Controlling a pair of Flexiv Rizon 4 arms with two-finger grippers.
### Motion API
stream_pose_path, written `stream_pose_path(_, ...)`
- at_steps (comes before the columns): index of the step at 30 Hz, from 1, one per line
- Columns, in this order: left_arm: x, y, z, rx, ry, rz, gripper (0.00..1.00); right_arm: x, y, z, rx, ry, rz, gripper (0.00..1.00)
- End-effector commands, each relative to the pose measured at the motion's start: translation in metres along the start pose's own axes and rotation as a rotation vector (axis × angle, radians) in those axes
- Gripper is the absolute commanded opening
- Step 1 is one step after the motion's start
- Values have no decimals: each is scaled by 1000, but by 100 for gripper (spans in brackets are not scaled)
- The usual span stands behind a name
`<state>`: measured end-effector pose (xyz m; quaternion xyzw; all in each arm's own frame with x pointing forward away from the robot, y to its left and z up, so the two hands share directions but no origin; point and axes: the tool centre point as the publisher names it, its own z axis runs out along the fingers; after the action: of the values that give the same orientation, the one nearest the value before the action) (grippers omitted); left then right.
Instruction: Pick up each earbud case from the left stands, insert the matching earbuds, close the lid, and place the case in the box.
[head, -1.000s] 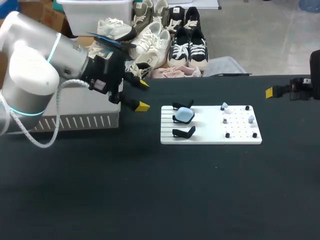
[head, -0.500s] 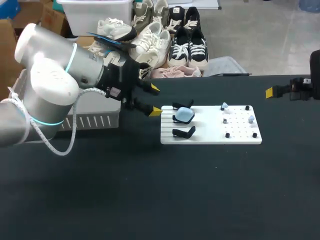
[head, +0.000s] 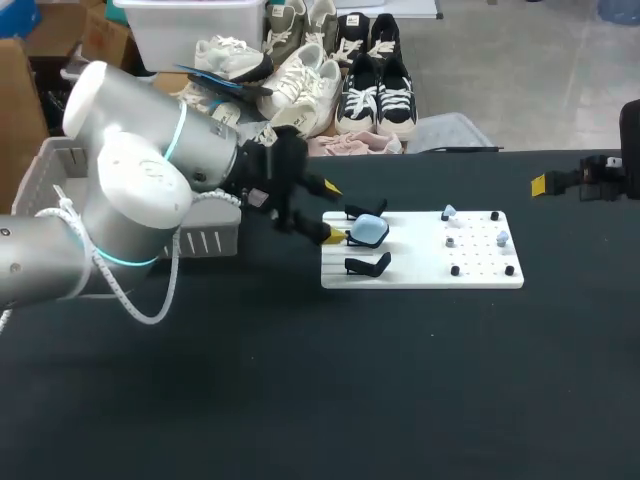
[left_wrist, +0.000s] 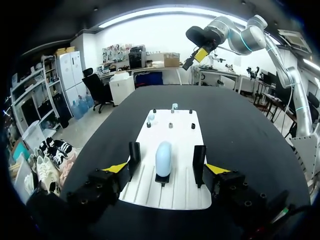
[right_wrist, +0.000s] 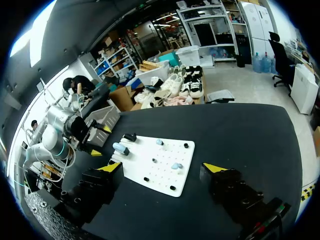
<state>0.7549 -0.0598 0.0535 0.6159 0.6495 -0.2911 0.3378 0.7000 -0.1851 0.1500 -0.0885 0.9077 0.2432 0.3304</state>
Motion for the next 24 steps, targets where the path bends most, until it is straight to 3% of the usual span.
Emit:
stream_pose_path(1, 4, 5, 12, -4, 9, 0, 100, 0, 0, 0, 0, 0, 0, 100)
stream_pose_path(24, 4, 0, 33, 14, -57, -21, 100, 0, 0, 0, 0, 0, 0, 100)
